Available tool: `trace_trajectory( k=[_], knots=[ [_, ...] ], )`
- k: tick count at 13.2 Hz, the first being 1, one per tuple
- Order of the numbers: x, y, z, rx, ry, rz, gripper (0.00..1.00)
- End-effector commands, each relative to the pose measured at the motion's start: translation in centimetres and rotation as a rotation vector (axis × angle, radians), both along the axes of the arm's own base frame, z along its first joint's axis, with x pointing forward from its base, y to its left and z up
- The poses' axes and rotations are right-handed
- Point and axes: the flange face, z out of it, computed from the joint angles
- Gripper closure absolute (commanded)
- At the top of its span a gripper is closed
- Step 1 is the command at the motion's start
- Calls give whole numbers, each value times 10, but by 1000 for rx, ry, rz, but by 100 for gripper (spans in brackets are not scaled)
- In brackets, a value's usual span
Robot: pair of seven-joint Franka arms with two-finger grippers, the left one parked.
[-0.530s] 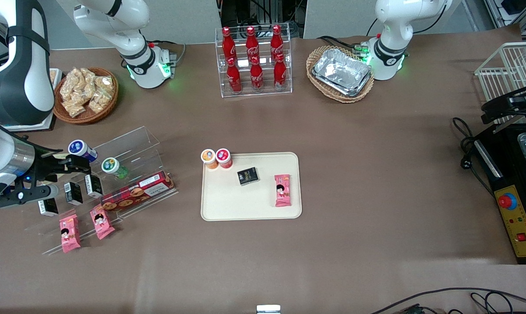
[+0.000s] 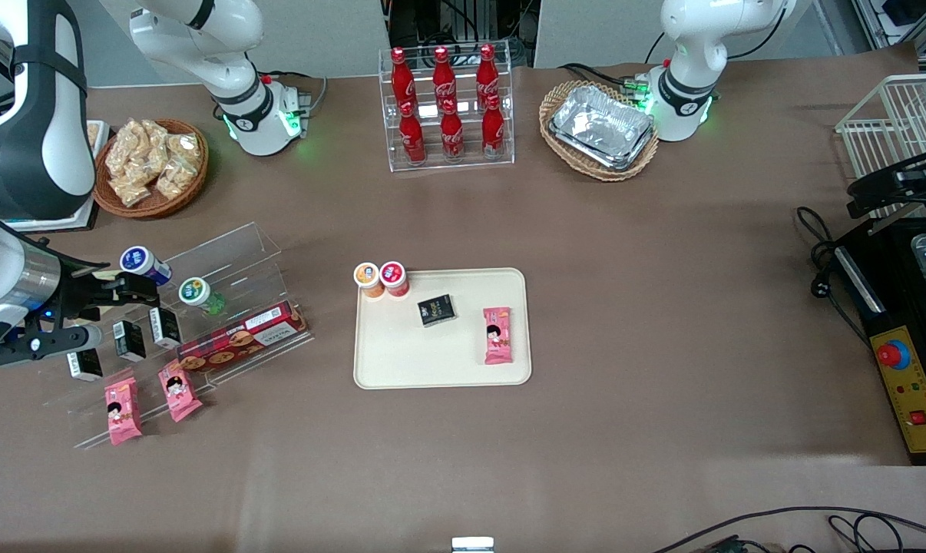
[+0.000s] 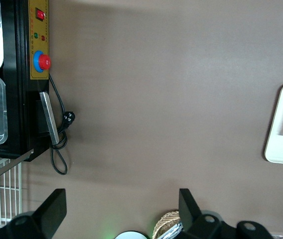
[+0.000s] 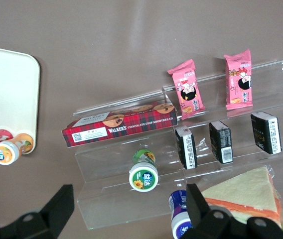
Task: Place sandwich on tray
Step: 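Move the right gripper toward the wrapped sandwich on the acrylic rack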
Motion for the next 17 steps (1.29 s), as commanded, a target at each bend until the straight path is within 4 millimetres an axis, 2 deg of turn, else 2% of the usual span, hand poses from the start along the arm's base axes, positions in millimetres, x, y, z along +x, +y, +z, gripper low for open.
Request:
trace_trajectory(
  k=[1,2,5,6,9,14,17],
  knots=[
    [1,-5,6,-7,-14,-6,0],
    [1,-3,7,-8,-15,-14,0],
    [-9,-10,30,-3,-44,-44,0],
    [-12,-21,38,-8,-55,-96,0],
    [-19,-34,52,-18,-75,-256,0],
    [-30,-66,60,-59,-53,-627,0],
    [-38,-116,55,-73,-48,-752,0]
  ],
)
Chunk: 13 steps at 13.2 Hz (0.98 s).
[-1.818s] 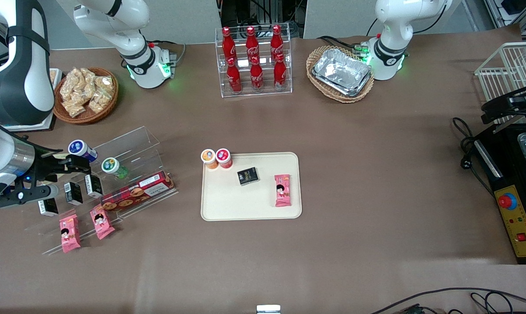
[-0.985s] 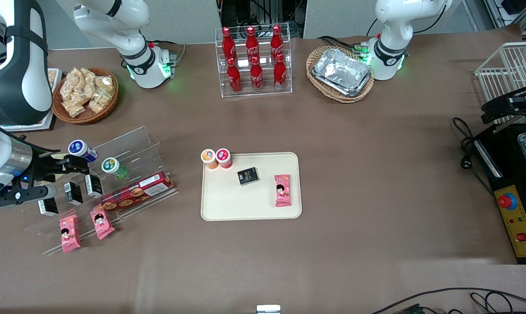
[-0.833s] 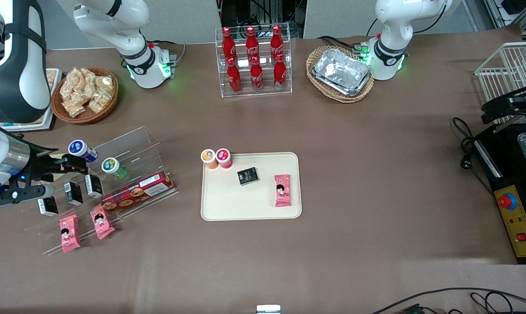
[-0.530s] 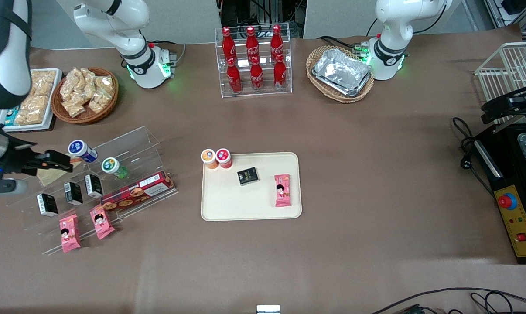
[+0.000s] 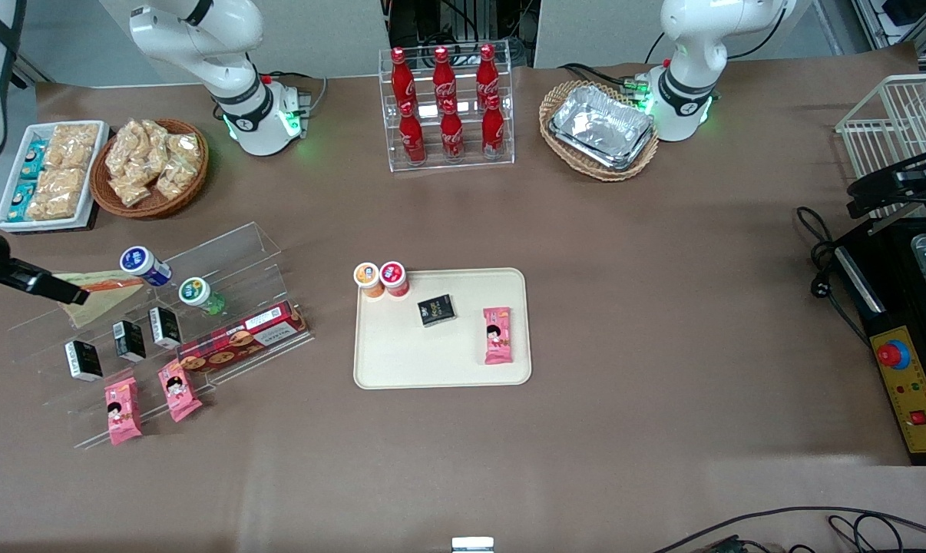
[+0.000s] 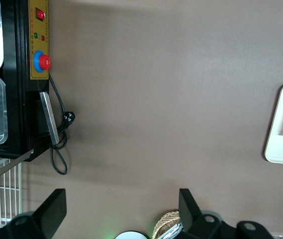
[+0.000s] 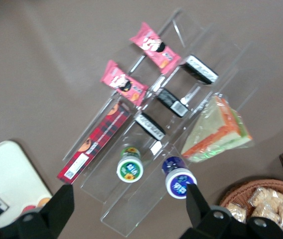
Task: Place sandwich on tray
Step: 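Lower the right gripper onto the wrapped sandwich and close on it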
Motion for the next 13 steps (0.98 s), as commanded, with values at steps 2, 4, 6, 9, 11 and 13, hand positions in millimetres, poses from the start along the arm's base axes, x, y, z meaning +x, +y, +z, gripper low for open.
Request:
trace_trajectory(
  k=[2,4,6,9,11,13],
  knots=[
    [-15,-57,-5,-14,22,-146,0],
    [-25,-89,-22,-11,45,-202,0],
    [-33,-103,-36,-4,56,-227,0],
    [-41,-114,-55,3,52,-251,0],
    [-48,-127,-77,1,50,-275,0],
    [-52,-131,-98,1,54,-283,0]
  ],
)
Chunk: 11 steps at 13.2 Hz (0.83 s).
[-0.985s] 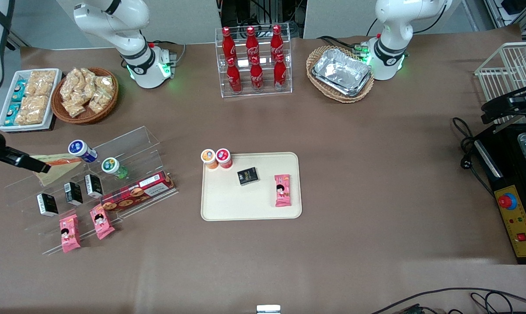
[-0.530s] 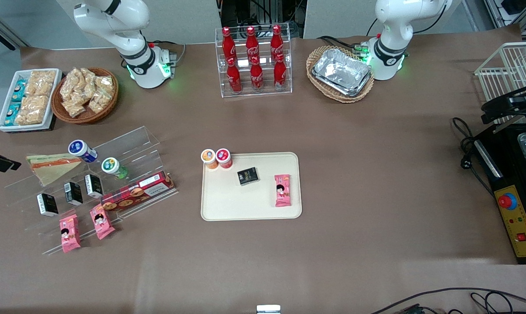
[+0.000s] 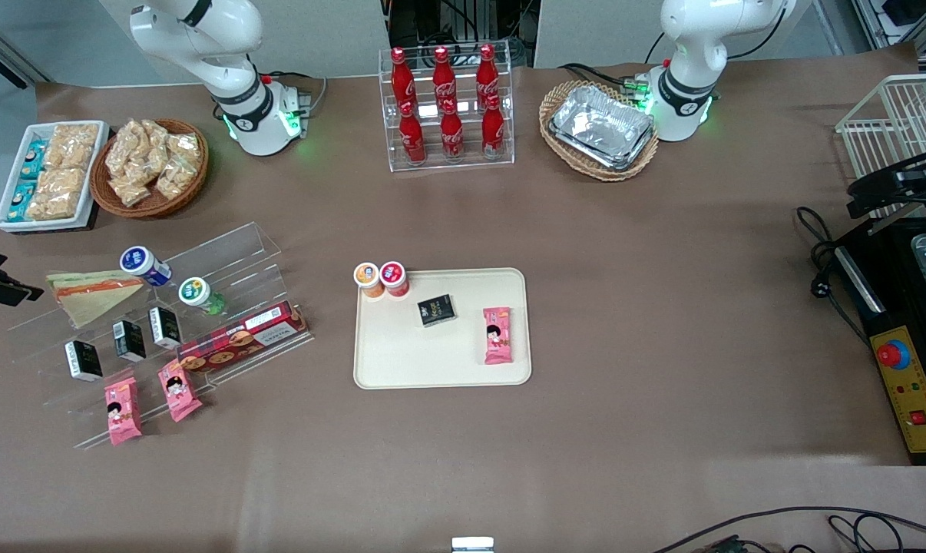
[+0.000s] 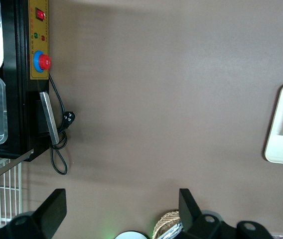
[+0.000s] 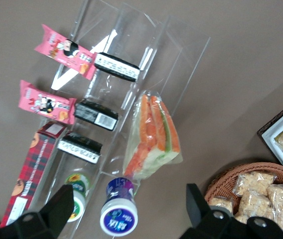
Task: Place sandwich on tray
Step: 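Lower the right gripper onto the wrapped sandwich and close on it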
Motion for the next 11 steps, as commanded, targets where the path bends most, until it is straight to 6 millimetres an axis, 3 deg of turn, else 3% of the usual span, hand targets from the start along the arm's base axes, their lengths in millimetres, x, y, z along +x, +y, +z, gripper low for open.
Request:
trace_trajectory(
  k=[1,5,7,11],
  knots=[
    [-18,-4,-29,8,-17,-27,0],
    [-30,-3,-61,6,-51,-31,0],
    [-38,-15,-69,7,-42,-56,0],
    [-34,-23,-87,-9,-48,-66,0]
  ],
)
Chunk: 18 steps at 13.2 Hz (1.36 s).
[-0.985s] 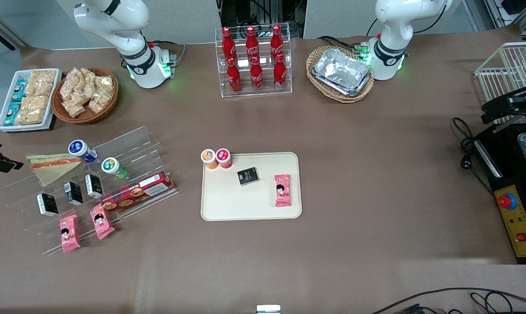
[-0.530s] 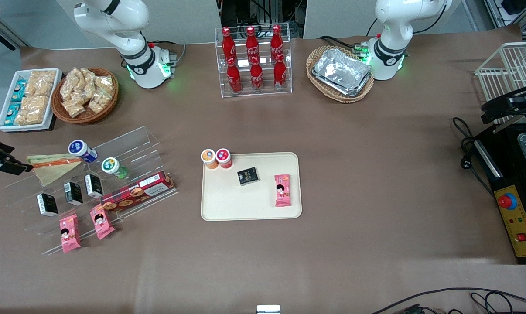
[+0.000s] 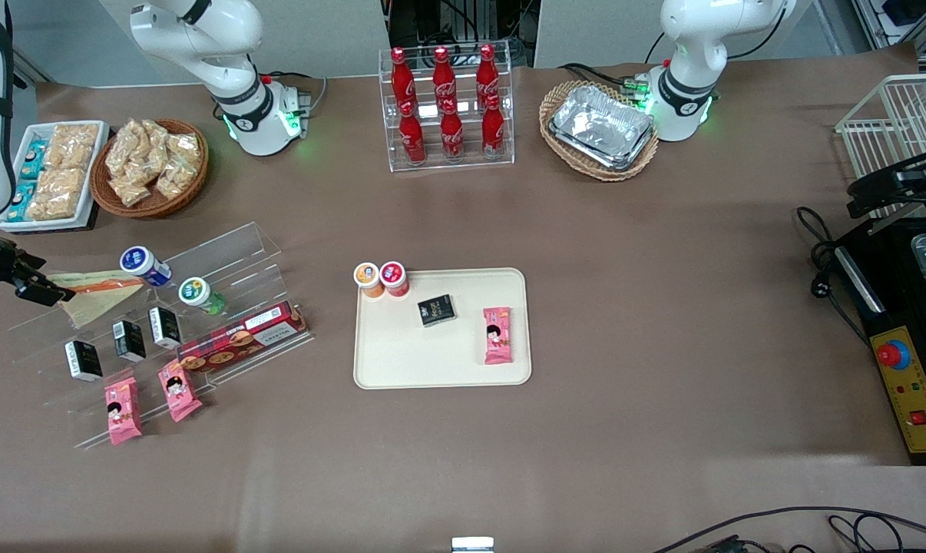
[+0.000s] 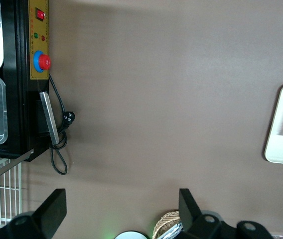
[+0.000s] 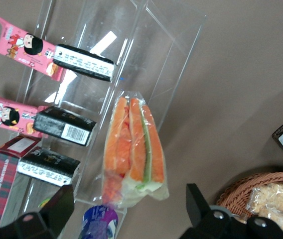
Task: Place sandwich on tray
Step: 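Lower the right gripper onto the wrapped sandwich and close on it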
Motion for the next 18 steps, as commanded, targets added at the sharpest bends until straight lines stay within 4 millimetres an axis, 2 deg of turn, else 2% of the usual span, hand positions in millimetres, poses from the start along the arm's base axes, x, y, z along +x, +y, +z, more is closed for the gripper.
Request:
trace_trajectory(
  k=[1,5,7,8,10,13,14,18],
  knots=[
    [1,-1,-12,-20,-33,-10,0],
    [6,1,-36,-38,-47,-4,0],
    [-2,3,-50,-41,-62,-2,0],
    [-3,4,-51,-41,-65,3,0],
    [-4,6,-49,-39,-65,12,7],
    [-2,6,-46,-39,-68,37,29],
    [-2,6,-46,-37,-68,62,44],
    [5,5,-34,-45,-84,104,54]
  ],
)
